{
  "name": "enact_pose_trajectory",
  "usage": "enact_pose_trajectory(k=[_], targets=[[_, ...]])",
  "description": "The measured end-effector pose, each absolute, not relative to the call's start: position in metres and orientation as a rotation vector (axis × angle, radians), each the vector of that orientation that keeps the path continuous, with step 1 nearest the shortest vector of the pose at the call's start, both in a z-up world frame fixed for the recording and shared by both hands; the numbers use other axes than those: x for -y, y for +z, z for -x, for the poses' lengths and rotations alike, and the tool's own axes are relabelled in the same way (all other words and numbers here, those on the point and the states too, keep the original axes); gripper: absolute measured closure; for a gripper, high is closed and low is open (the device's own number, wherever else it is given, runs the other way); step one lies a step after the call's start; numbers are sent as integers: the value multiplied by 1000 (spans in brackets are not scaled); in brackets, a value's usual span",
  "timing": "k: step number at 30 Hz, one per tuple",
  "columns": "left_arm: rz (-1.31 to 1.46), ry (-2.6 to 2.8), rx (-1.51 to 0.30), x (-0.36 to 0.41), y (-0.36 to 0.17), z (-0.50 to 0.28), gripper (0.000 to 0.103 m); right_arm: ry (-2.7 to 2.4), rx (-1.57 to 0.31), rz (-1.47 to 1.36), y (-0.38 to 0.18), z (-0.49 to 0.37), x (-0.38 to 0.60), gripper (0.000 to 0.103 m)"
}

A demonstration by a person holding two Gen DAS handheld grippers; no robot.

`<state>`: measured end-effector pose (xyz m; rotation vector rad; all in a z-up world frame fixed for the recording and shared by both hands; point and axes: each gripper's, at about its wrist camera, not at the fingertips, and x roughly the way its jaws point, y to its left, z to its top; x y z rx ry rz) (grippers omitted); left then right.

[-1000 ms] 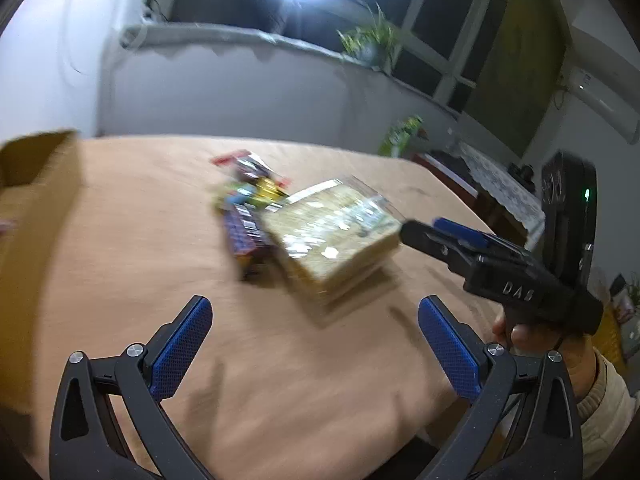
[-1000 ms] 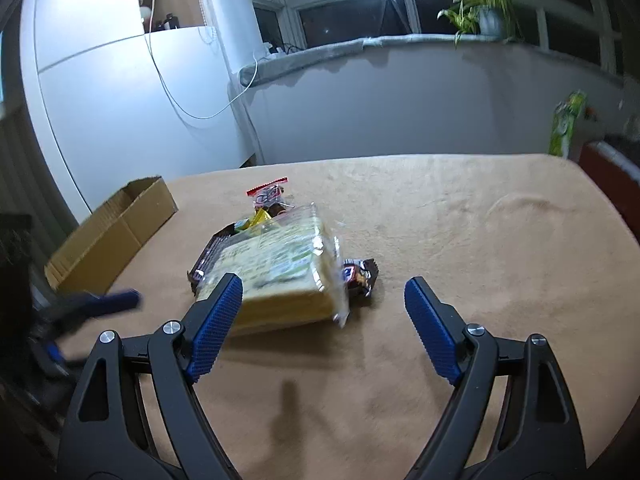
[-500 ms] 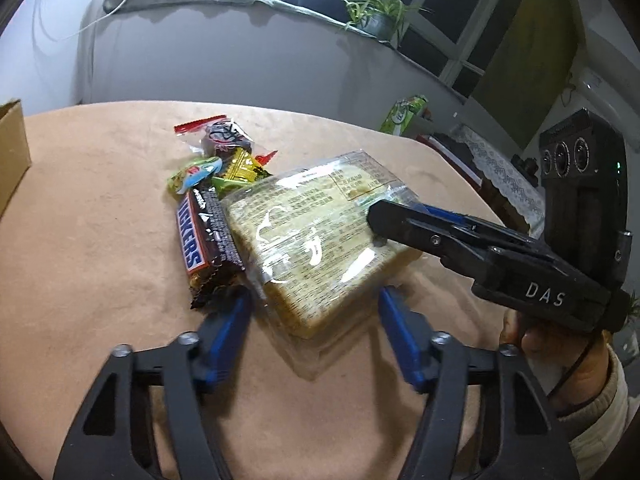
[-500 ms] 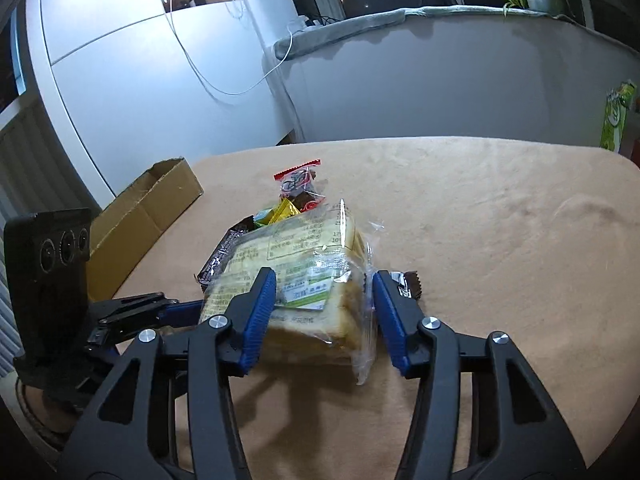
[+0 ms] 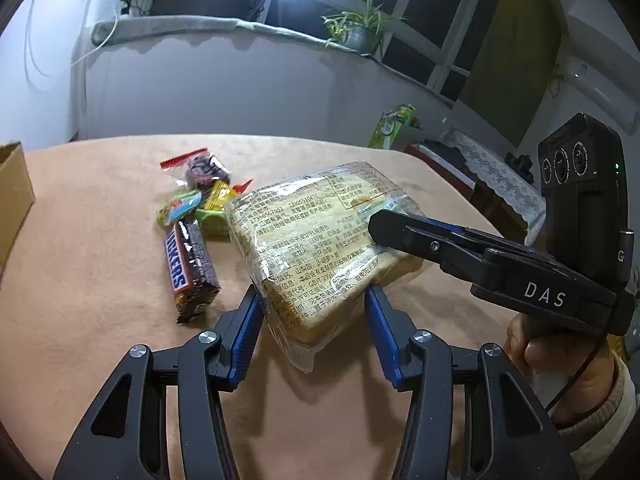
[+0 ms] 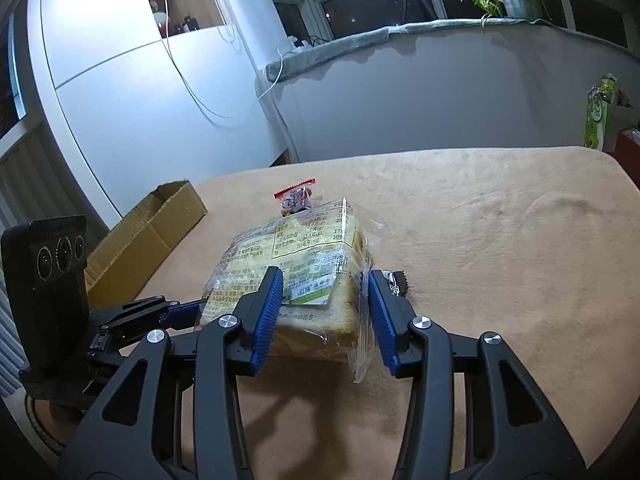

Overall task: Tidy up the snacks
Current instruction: 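Grasp the wrapped bread loaf with both tools together, then carry the bread loaf into the cardboard box and open both tools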

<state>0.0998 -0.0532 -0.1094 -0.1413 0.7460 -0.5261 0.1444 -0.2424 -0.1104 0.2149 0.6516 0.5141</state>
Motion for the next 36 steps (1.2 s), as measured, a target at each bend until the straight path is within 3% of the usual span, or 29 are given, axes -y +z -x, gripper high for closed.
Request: enact_pose_trajectory(k=[16,36], targets=[[107,-489,-615,28,-63,-66,52,571,-528,-175,-57,-105,205,58],[135,-291,-484,-115,-37,-21,53,800,-439,-34,-15,-89,30,58]])
